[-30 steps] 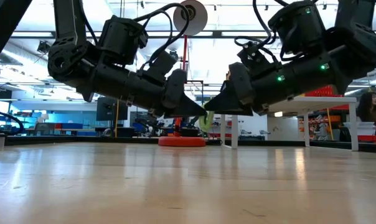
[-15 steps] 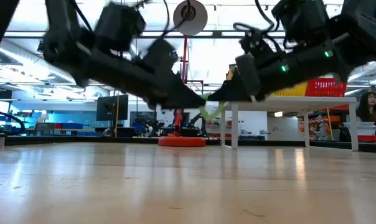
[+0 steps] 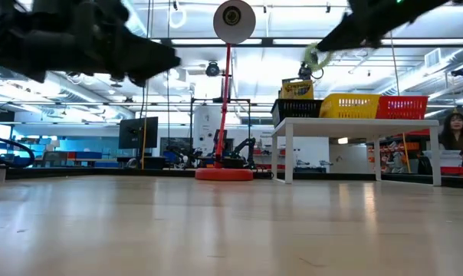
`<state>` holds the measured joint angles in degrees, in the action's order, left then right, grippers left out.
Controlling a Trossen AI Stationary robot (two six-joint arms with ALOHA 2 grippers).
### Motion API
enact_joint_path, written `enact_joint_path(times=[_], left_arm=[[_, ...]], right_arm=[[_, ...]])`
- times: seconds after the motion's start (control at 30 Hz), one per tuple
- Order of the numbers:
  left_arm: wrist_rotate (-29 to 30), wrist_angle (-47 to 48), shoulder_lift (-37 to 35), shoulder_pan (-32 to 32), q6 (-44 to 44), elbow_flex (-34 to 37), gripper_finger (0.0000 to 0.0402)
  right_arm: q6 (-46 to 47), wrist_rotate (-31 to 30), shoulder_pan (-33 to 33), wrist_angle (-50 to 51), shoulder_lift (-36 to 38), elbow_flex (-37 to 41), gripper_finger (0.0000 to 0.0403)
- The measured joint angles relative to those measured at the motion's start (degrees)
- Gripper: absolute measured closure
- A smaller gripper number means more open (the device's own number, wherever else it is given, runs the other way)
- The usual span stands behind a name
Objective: Pick & Place Office Desk Supplies
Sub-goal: Put the green spring keychain into the red bin
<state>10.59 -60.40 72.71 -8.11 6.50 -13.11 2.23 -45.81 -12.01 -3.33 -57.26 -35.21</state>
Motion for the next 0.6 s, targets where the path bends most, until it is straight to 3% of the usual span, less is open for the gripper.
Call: enact_joint_path(times=[0.13, 0.27, 0.43, 0.6], left_arm=[[-0.15, -0.83, -8.88, 1.45, 0.09, 5.87, 0.0254], [-0.78, -0.7, -14.87, 3.83, -0.33, 10.17, 0.0289], [-5.77, 0.89, -18.59, 8.28, -1.23, 12.73, 0.0326], [-13.34, 1.73, -19.5, 13.34, -2.23, 12.73, 0.0356]], right_arm=[[3.41, -6.97, 0.11, 19.53, 11.4, -6.04, 0.0382], [7.19, -11.8, 2.1, 35.84, 17.58, -12.05, 0.0382], [10.91, -9.09, 12.38, 47.68, 22.45, -14.05, 0.0382], [7.64, -2.43, 28.28, 49.43, 23.99, -14.11, 0.0382]])
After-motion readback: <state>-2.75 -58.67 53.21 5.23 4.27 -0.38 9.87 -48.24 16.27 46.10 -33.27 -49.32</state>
